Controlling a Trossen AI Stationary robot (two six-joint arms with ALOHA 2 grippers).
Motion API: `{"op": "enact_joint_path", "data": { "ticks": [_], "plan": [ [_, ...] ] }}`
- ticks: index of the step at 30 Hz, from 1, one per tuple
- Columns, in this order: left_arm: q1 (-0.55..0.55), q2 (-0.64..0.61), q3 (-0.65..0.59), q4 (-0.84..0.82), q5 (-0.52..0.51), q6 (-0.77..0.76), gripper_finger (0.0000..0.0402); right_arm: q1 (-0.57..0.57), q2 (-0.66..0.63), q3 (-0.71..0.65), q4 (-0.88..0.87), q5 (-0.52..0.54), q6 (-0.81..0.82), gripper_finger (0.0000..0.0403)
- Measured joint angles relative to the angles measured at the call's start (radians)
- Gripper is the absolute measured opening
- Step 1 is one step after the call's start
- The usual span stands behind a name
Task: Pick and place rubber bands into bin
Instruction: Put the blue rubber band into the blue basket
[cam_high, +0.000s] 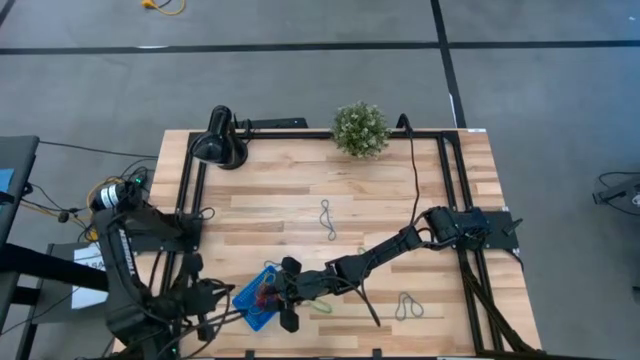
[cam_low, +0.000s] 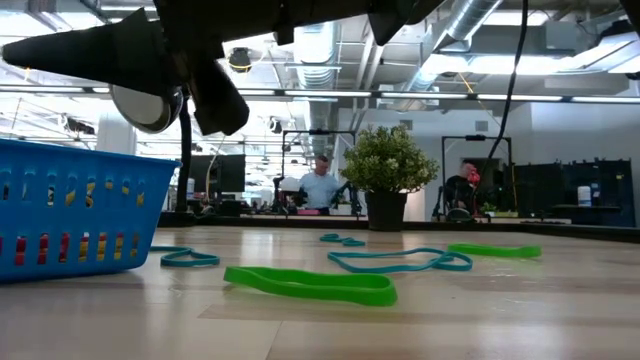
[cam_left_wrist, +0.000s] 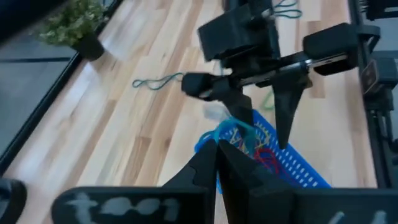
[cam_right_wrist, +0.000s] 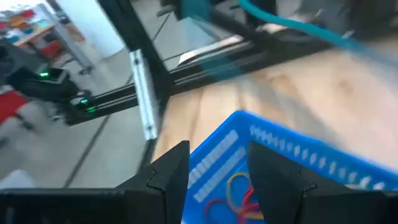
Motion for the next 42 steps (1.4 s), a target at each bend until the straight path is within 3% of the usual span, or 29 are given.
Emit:
{"op": "enact_joint_path", "data": {
  "ticks": [5,13,26,42],
  "plan": [
    [0.029,0.000,-0.042,0.116,0.019,0.068,0.0000,0.003,0.000,0.000,-0.018,-0.177,0.059,0.0154],
    [0.067,0.000,-0.135,0.171,0.050,0.077,0.0000,0.054,-0.037,-0.002,-0.047,-0.272,0.089,0.0154],
    [0.129,0.000,-0.237,0.385,0.117,0.091,0.0000,0.159,-0.115,0.000,-0.047,-0.278,-0.102,0.0154],
    [0.138,0.000,-0.373,0.537,0.202,0.123,0.0003,0.167,-0.114,0.000,-0.077,-0.276,-0.114,0.0154]
  ]
}}
